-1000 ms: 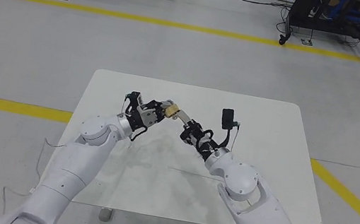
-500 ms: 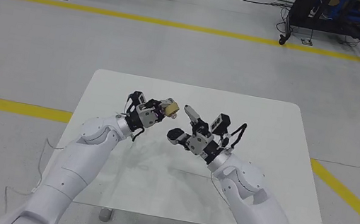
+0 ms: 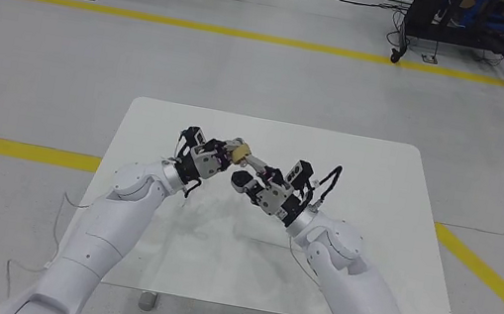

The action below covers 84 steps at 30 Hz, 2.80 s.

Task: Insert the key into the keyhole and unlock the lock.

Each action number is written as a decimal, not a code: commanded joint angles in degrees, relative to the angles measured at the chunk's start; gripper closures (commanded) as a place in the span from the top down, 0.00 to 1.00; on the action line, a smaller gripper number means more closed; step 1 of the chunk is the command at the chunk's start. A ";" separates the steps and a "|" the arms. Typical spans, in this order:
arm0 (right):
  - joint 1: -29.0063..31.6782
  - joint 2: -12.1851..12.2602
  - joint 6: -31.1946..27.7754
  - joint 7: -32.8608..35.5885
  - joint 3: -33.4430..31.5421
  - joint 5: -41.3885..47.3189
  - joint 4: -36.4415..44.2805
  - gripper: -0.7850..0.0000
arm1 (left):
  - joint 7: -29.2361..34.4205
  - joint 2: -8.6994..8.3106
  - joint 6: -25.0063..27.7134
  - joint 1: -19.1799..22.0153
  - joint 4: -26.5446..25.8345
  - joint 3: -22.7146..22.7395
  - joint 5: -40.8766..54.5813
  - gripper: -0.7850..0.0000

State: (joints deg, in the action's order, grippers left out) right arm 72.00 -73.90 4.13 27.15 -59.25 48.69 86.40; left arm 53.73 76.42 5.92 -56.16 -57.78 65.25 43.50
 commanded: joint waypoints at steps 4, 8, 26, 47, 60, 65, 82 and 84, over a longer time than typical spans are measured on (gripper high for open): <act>0.11 -0.09 0.08 -0.08 -0.42 -0.06 -0.22 0.35 | 0.31 -0.01 0.01 0.08 0.02 0.05 -0.37 0.00; 0.28 -0.21 0.08 -0.19 -0.49 -0.04 -0.07 0.00 | 0.56 -0.01 -0.01 0.15 0.05 0.07 -0.58 0.00; 0.70 -1.45 -0.15 1.45 -1.70 11.25 -2.42 0.00 | -0.70 -0.26 6.00 -0.44 -2.30 0.24 -5.96 0.00; 5.94 1.76 -0.20 -4.11 -13.50 -12.41 6.24 1.00 | -7.11 -1.99 2.08 -0.53 -7.86 -2.03 -32.73 0.00; 13.67 3.68 2.26 -8.84 -20.34 -28.99 18.28 1.00 | -7.61 0.19 -12.99 4.86 -8.81 -15.19 -50.36 0.00; 13.67 3.68 2.26 -8.84 -20.34 -28.99 18.28 1.00 | -8.73 1.89 -17.02 6.73 -6.73 -19.78 -51.87 0.03; 13.67 3.68 2.26 -8.84 -20.34 -28.99 18.28 1.00 | -9.51 4.24 -14.19 9.94 0.19 -21.27 -48.50 1.00; 13.67 3.68 2.26 -8.84 -20.34 -28.99 18.28 1.00 | -10.26 3.62 -11.68 9.45 -0.09 -19.02 -47.61 1.00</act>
State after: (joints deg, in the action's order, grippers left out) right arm 85.67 -70.22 6.38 18.31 -79.59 19.70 104.68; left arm 43.96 80.43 -7.37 -46.40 -57.62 44.84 -4.56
